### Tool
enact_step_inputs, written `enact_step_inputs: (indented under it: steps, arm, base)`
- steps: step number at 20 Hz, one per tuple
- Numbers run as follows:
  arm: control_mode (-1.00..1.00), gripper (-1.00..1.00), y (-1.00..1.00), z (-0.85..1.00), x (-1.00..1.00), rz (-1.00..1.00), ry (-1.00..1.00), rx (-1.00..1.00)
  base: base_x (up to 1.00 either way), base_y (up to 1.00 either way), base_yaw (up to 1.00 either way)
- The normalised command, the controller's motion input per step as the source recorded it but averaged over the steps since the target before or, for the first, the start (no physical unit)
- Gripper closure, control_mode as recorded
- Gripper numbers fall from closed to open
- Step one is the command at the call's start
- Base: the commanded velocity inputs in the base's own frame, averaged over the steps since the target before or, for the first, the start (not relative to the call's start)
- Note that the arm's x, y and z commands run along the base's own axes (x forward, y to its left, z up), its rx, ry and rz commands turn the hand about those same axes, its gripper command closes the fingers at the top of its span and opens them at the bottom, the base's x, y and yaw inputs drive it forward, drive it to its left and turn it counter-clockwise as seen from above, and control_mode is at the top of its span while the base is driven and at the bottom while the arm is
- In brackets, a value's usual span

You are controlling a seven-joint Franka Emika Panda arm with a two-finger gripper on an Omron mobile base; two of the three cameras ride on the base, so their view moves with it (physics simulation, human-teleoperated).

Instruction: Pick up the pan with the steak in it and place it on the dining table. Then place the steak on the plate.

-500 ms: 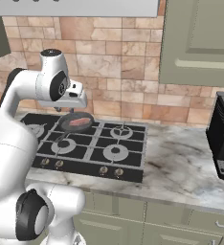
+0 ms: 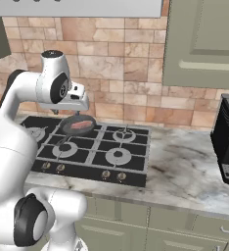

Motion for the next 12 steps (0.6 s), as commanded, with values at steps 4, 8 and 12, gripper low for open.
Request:
enact_step_inputs:
  steps: [4, 8, 12]
  arm:
    - [-1.00, -1.00, 0.09, -0.02, -0.05, 0.00, 0.00, 0.03]
    - [-1.00, -1.00, 0.37, -0.15, -0.05, 0.00, 0.00, 0.07]
    - [-1.00, -1.00, 0.50, -0.32, 0.00, -0.01, 0.00, 0.02]
  base:
    - [0.00, 0.00, 0.00]
    - [0.00, 0.00, 0.00]
    - [0.00, 0.00, 0.00]
